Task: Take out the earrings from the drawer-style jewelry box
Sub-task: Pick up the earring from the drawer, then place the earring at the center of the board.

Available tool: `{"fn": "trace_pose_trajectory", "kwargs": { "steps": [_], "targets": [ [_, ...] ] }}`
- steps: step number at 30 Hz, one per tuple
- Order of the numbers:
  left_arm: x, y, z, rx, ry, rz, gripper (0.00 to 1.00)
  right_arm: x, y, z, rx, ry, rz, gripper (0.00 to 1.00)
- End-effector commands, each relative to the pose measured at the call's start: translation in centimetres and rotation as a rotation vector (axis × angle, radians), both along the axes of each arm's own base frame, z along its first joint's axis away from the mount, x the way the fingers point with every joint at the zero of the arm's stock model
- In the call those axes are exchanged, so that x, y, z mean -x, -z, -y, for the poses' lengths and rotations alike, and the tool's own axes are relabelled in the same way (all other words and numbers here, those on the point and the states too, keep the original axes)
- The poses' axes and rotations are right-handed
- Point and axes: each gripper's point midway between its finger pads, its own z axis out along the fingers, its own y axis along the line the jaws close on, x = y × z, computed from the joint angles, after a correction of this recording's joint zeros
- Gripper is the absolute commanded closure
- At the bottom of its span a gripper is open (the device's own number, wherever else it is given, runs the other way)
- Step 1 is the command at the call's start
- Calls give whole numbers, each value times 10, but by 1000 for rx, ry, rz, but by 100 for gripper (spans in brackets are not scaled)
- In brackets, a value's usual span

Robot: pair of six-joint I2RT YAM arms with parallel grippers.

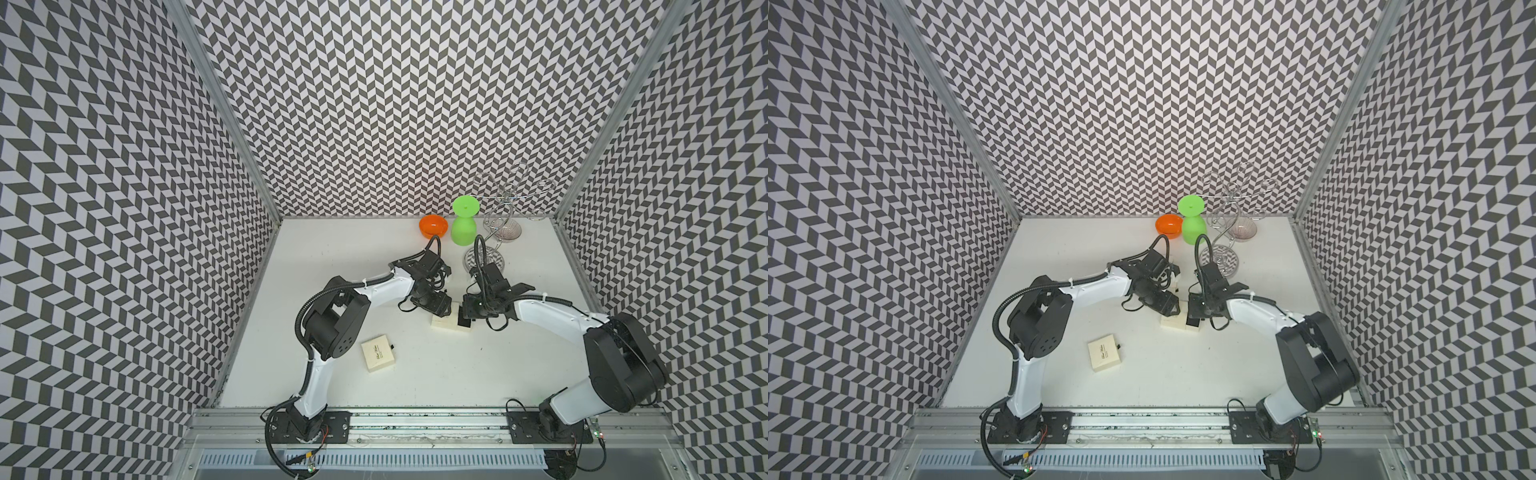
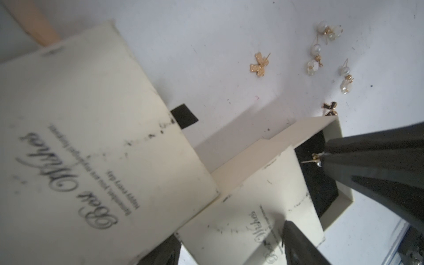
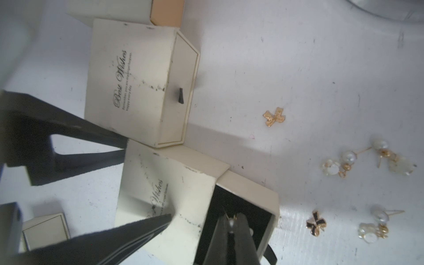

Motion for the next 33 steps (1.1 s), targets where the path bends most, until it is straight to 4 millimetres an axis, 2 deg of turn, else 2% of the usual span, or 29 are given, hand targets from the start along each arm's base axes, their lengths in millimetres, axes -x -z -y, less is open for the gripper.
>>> {"fn": "trace_pose_trajectory", "kwargs": {
  "steps": [1, 5, 9, 11, 16, 21, 24, 30, 33],
  "targets": [
    [3, 42, -23, -152, -18, -21, 29, -11, -23, -1, -34, 15, 59, 100],
    [3, 42, -23, -153, -18, -20, 29, -14, -26, -1, -33, 13, 62, 100],
    [3, 43, -24, -154, -16, -21, 29, -20, -38, 4, -38, 41, 98, 100],
    [3, 42, -23, -153, -16, -20, 29, -23, -43, 10, -41, 64, 111, 100],
    [3, 42, -23, -152, -13, -19, 29, -32, -45, 38, 0, 164, 124, 100],
    [3, 40, -23, -149, -13, -19, 29, -31, -31, 73, 46, 269, 100, 100],
    [2, 35, -21, -140, -12, -12, 29, -27, -17, 86, 72, 306, 73, 100],
    [-6, 12, -12, -95, -13, 16, 29, -23, 4, 86, 70, 322, 33, 98],
    [-6, 6, -8, -73, -6, 16, 29, -23, 6, 82, 43, 314, 34, 95]
  ]
}}
